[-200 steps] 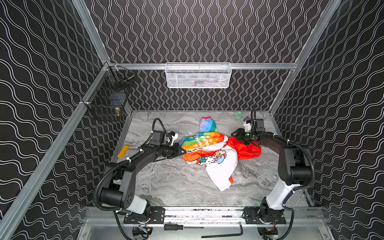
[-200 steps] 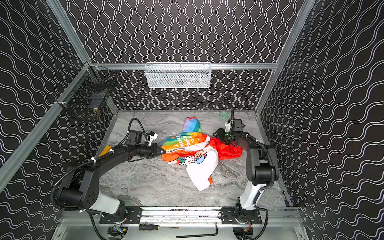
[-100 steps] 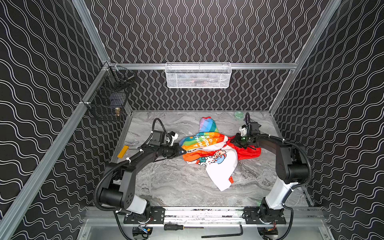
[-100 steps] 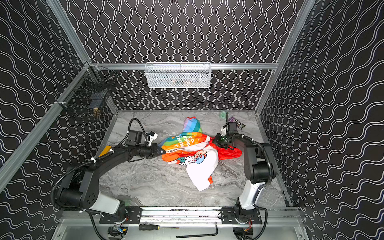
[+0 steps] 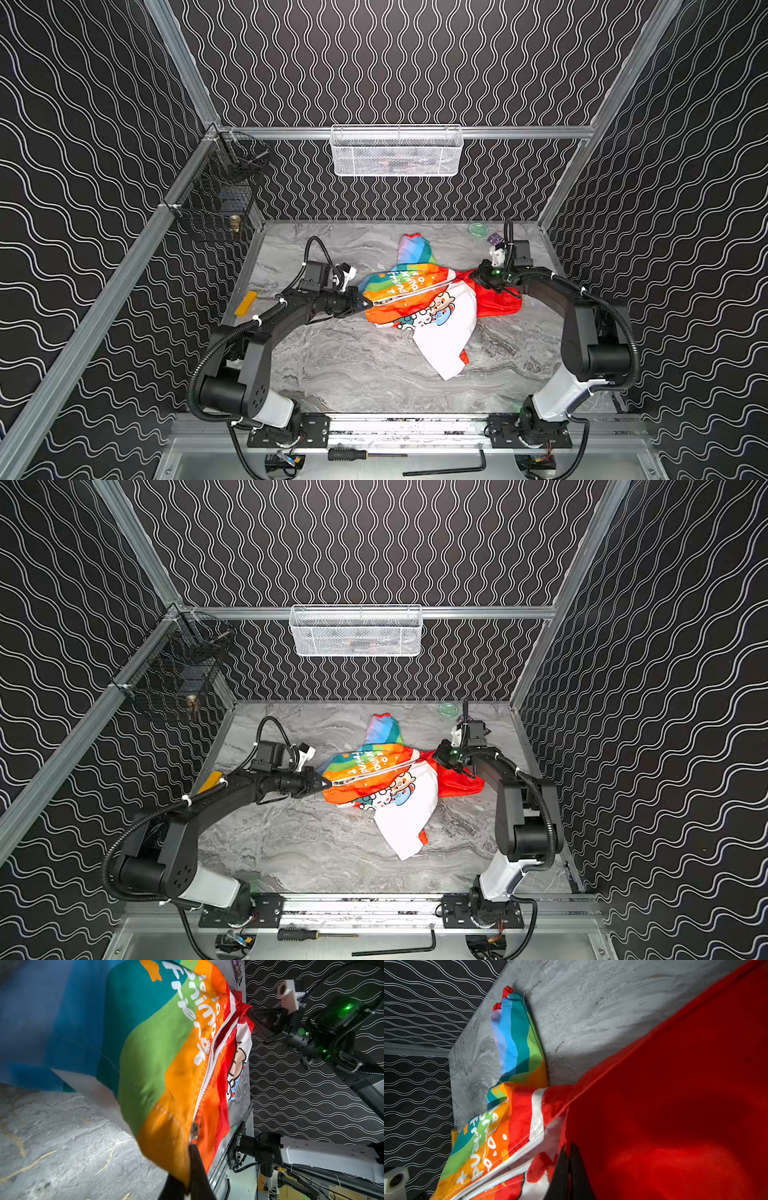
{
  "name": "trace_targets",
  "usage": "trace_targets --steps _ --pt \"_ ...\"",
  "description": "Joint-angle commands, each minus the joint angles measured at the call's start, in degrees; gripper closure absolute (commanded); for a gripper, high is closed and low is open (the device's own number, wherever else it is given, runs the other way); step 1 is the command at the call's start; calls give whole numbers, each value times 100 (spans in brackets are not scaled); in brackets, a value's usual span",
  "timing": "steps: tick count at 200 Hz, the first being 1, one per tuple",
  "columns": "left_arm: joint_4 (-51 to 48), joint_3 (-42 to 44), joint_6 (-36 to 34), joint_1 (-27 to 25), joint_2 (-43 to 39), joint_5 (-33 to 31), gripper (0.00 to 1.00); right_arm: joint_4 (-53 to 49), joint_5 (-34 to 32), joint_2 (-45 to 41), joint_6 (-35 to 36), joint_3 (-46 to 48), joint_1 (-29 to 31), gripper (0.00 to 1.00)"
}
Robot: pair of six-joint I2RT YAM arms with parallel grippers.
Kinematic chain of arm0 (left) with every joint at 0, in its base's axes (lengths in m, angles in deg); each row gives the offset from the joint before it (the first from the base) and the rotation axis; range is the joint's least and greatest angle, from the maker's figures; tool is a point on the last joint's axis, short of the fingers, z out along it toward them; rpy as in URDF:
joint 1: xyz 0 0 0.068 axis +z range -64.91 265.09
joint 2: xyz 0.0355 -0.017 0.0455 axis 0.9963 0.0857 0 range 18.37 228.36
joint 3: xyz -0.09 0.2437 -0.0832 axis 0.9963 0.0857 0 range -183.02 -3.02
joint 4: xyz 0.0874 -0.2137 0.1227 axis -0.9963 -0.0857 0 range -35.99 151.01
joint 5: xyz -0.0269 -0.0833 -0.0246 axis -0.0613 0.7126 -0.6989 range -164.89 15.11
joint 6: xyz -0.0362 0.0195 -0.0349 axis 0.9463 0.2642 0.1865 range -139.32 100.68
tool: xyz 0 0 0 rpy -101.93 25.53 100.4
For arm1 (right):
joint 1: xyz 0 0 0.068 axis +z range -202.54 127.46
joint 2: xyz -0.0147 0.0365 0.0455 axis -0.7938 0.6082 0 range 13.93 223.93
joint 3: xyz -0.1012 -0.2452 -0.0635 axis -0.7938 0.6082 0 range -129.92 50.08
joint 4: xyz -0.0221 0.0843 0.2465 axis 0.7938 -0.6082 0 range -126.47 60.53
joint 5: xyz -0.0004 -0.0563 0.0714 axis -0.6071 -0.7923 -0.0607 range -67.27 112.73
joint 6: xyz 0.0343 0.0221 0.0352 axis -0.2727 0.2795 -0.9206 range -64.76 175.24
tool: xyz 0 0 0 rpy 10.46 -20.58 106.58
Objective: Zip up the jacket
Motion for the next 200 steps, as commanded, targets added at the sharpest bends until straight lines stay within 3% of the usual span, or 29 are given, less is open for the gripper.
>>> trace_targets --steps 1,120,155,172,200 --pt "-63 -39 -144 6 -11 37 100 358 118 114 -114 8 -115 100" --pt "40 -54 -64 7 34 151 100 680 542 700 -64 106 -245 100" --pt "107 -50 -31 7 59 183 100 451 404 570 -11 3 -340 75" --pt "176 -39 -3 12 84 213 100 279 406 454 -105 -50 -546 57" --pt "185 -56 -16 7 110 230 100 28 230 40 -134 -78 -763 43"
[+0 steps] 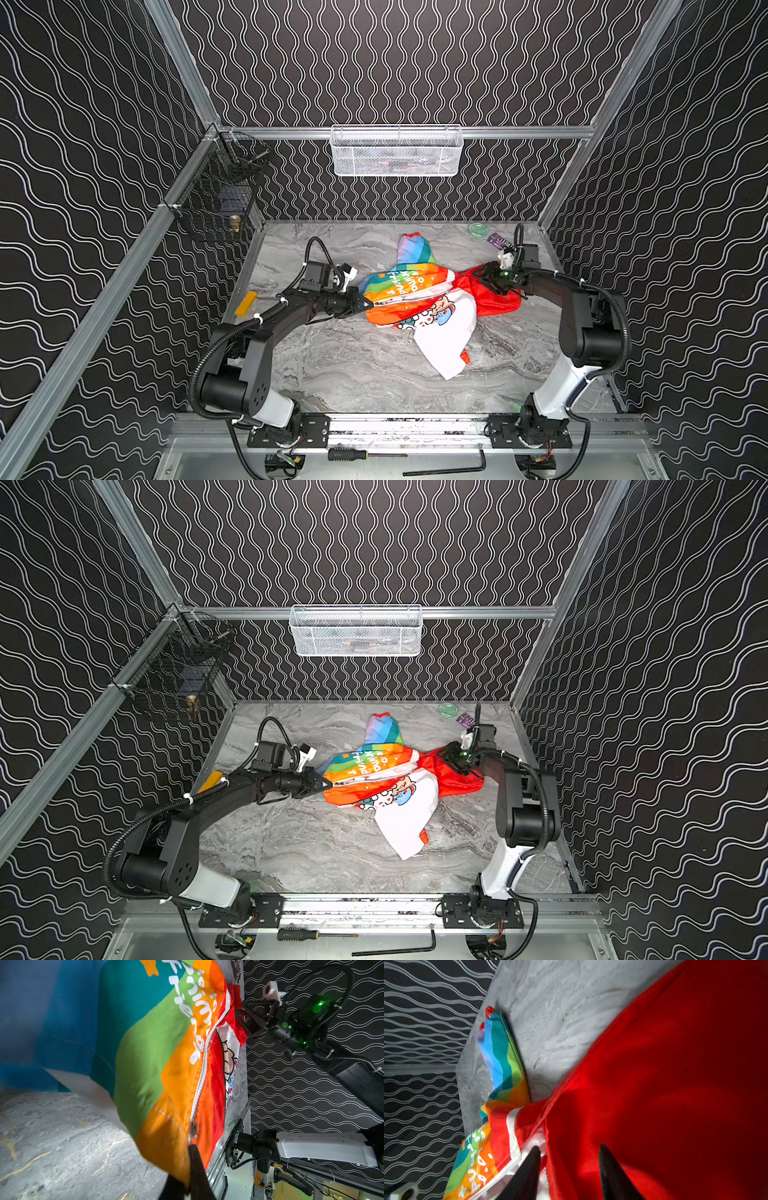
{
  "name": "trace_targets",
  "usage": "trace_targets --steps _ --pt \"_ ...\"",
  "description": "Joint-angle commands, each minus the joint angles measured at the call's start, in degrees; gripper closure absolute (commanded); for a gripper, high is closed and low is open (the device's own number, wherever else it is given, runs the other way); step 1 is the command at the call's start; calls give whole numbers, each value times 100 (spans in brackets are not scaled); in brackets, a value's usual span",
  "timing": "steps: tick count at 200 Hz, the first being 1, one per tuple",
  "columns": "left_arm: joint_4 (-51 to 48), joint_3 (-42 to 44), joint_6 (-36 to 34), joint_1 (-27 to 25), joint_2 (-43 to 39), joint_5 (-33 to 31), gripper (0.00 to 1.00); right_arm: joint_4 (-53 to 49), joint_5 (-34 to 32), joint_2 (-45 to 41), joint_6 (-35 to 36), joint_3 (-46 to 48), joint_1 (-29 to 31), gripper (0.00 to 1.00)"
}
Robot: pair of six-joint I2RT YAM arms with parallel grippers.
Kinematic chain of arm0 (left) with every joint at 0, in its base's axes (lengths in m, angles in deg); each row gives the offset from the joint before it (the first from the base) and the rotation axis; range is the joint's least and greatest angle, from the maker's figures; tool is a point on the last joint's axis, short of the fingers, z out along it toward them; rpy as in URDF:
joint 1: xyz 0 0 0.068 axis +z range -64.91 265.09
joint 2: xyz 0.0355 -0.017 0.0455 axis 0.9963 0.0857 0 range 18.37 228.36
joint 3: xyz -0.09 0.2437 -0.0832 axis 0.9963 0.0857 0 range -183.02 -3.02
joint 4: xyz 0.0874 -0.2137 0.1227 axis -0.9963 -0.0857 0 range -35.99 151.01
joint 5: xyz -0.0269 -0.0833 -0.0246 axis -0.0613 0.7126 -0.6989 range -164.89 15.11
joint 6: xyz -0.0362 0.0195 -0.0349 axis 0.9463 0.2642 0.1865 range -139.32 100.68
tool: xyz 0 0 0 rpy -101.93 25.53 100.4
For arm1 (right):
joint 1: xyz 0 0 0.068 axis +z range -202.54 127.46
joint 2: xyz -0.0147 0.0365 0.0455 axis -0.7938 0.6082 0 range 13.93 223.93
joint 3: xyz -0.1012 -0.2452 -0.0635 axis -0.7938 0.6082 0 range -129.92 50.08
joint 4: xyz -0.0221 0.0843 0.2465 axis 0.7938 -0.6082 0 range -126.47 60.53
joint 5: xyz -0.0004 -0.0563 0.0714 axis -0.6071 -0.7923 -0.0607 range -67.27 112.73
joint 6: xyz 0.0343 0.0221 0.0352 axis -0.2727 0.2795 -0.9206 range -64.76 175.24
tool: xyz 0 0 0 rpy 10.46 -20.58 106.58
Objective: Zip up the jacket
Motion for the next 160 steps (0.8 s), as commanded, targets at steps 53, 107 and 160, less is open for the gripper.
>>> trace_targets --steps 53,107,160 --pt "198 -20 -8 1 -2 120 100 -560 -175 -1236 -74 -241 699 40" --pt "273 41 63 2 12 94 100 -144 22 -1240 -727 -353 2635 37" --pt "456 139 183 9 60 128 100 794 4 -500 -1271 -391 3567 60"
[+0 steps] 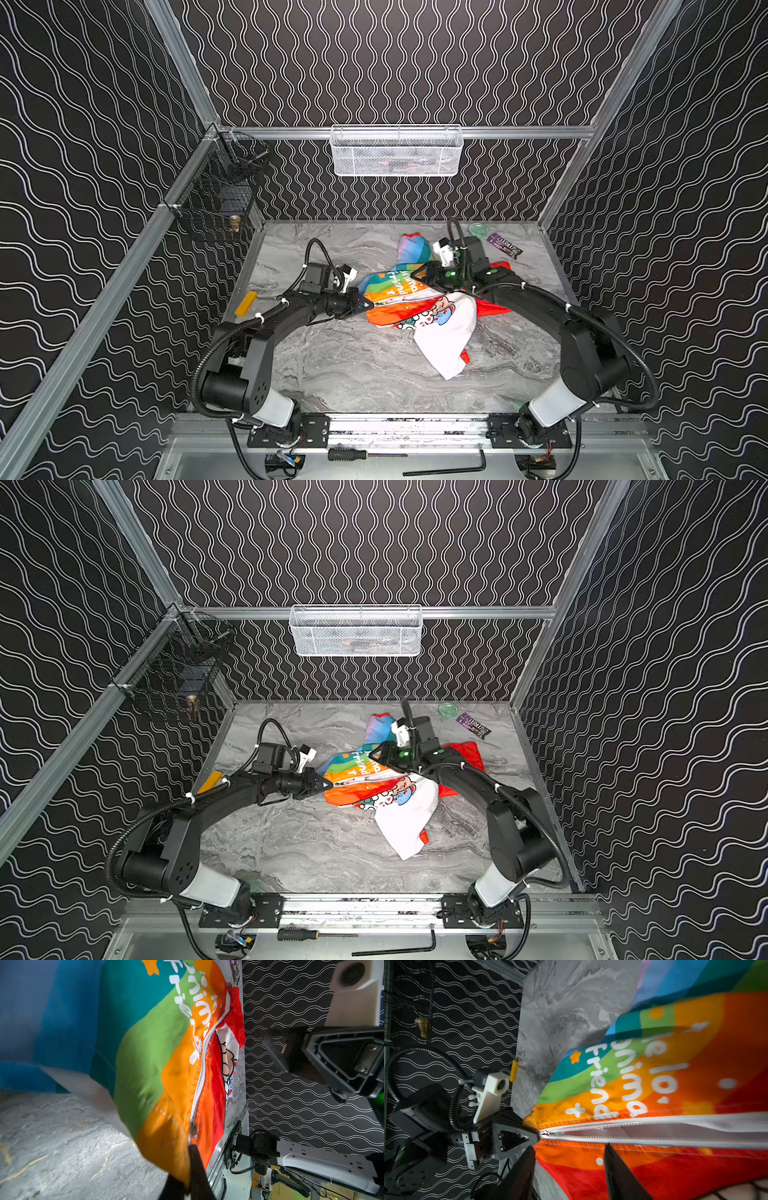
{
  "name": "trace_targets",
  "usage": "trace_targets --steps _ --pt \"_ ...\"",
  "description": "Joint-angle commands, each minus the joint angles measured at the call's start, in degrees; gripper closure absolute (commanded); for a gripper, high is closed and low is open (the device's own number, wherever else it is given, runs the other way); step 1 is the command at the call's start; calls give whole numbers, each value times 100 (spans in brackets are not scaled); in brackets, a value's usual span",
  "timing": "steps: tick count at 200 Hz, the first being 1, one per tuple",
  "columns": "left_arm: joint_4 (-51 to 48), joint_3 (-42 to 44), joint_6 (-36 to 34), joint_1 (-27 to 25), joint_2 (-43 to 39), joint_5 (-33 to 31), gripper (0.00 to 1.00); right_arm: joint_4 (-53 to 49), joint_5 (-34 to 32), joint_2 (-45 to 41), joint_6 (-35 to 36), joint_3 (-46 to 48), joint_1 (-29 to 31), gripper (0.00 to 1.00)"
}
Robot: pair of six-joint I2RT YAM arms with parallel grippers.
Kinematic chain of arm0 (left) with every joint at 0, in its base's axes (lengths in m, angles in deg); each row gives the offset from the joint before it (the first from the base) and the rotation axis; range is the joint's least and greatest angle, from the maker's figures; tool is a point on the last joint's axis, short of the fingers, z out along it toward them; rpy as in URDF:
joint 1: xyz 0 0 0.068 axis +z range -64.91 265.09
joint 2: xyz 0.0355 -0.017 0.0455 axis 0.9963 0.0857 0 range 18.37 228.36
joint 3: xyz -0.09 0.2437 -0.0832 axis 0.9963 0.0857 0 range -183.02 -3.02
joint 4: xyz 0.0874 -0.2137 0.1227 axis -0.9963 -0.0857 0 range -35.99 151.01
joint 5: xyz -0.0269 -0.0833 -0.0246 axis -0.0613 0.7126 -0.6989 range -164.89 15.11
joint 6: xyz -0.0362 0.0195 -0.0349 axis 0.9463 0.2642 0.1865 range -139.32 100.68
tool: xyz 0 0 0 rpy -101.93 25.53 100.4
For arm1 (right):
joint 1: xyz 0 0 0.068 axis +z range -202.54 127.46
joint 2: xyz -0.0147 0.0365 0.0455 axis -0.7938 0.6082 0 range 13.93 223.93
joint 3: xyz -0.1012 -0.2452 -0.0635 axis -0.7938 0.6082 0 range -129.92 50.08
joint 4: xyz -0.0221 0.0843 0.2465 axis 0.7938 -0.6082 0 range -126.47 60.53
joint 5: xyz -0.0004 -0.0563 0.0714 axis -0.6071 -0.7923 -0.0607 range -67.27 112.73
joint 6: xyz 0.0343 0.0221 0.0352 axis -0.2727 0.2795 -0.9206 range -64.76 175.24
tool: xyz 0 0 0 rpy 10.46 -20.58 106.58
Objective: Zip up the jacket
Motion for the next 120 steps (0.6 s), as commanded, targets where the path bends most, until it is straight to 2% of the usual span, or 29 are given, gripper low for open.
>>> trace_targets --steps 1,34,69,87,120 --pt "151 -7 8 7 6 98 100 667 24 276 -400 -73 202 61" --pt "193 32 49 -1 -43 96 100 1070 -28 808 -579 -257 416 70" --pt "396 151 160 -3 -51 112 100 1295 -76 1165 -702 -174 469 73" --pt "724 285 395 -3 -11 173 95 1351 -76 1275 -698 -175 471 73" --pt "1339 520 835 -6 52 221 80 1286 -60 1546 -681 -313 469 74"
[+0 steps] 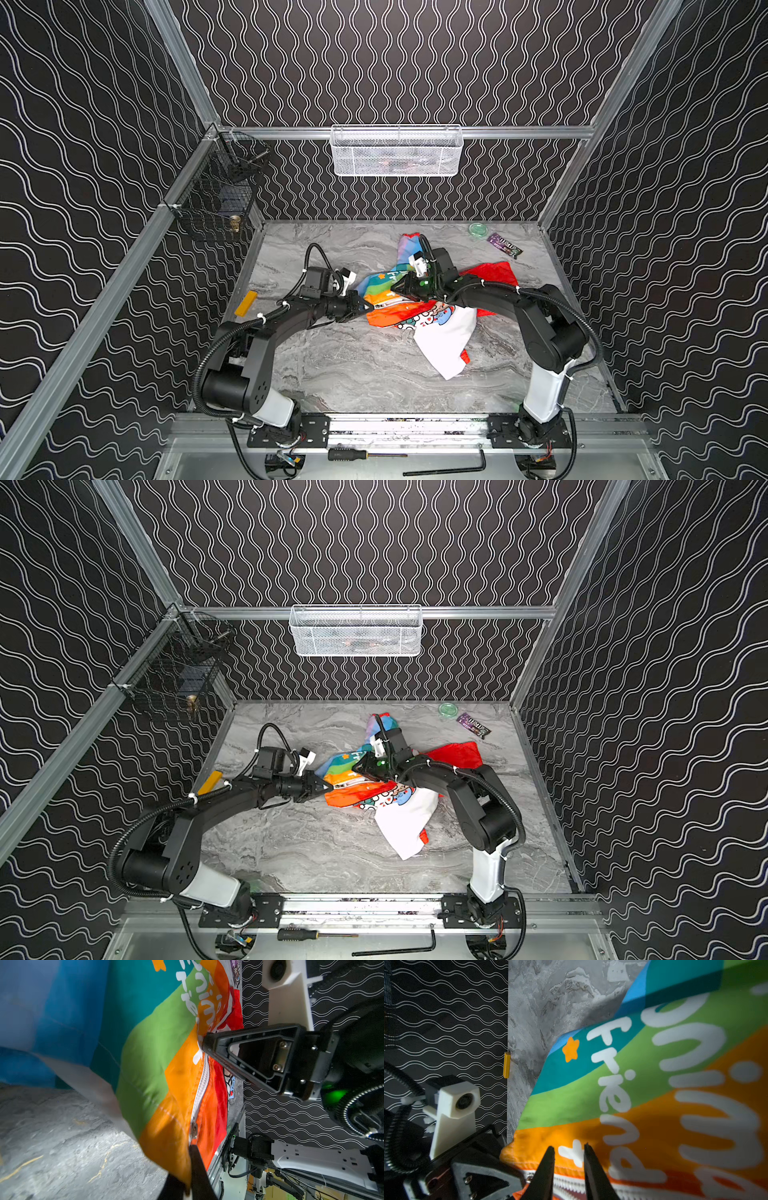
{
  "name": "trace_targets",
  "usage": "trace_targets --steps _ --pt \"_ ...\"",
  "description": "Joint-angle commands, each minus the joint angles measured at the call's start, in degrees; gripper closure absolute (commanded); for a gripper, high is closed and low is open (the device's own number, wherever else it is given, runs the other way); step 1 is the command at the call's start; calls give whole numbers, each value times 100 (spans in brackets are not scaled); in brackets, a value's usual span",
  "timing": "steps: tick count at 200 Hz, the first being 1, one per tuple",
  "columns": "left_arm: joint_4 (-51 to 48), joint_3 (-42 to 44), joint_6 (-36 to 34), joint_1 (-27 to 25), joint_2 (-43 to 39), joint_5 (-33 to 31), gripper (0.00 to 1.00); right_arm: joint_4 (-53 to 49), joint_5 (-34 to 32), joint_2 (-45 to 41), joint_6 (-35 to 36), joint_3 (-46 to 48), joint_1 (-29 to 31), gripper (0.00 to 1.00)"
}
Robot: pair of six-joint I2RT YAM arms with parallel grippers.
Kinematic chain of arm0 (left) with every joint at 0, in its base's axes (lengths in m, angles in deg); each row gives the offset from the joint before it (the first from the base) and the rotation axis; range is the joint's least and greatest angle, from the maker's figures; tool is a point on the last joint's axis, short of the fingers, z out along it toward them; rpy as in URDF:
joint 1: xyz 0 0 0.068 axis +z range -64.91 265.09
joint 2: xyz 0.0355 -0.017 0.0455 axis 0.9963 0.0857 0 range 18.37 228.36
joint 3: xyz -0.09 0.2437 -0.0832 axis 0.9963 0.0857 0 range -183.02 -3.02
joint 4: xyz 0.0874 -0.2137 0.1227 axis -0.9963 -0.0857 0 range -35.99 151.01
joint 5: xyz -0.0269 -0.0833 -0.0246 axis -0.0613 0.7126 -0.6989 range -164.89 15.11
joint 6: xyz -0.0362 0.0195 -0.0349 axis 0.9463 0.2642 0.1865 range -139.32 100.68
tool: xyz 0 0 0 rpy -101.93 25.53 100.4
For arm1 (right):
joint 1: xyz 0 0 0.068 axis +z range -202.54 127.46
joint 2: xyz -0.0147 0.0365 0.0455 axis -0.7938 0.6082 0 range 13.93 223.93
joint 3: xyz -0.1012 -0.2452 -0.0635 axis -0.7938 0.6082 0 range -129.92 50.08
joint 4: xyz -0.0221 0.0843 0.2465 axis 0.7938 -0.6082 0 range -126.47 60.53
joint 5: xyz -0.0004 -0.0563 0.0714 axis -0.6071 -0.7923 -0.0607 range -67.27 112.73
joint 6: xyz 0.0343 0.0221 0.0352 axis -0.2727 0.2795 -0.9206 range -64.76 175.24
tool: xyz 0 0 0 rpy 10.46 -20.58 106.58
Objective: Zip up the jacket
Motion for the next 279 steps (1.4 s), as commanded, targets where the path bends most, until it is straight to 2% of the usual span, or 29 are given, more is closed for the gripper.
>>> trace_targets --steps 1,25,48,86,105,127,139,172,238,279 --pt "689 131 389 -7 31 149 80 169 -19 97 -63 -81 8 74" --pt "1242 343 743 -44 84 150 70 173 1 156 -77 -115 8 74" --pt "1503 428 893 -122 189 120 70 198 0 137 -95 -99 8 73" --pt "1902 499 1123 -158 289 70 79 145 8 27 -60 -43 9 74" --pt "2001 485 1174 -157 245 67 90 89 19 -74 -42 -37 15 73" --pt "1839 398 1027 -159 134 73 97 -22 27 -321 -18 -32 8 72" --pt "1799 344 940 -155 107 129 100 -79 41 -459 -7 -24 9 69" --pt "2133 260 953 -154 182 380 100 -10 247 -845 -148 155 -3 54" --pt "4285 314 2094 -159 746 1034 100 1156 913 -978 -1028 718 0 35" --pt "4536 362 2261 -173 827 1104 100 1397 944 -791 -1142 652 -3 27"
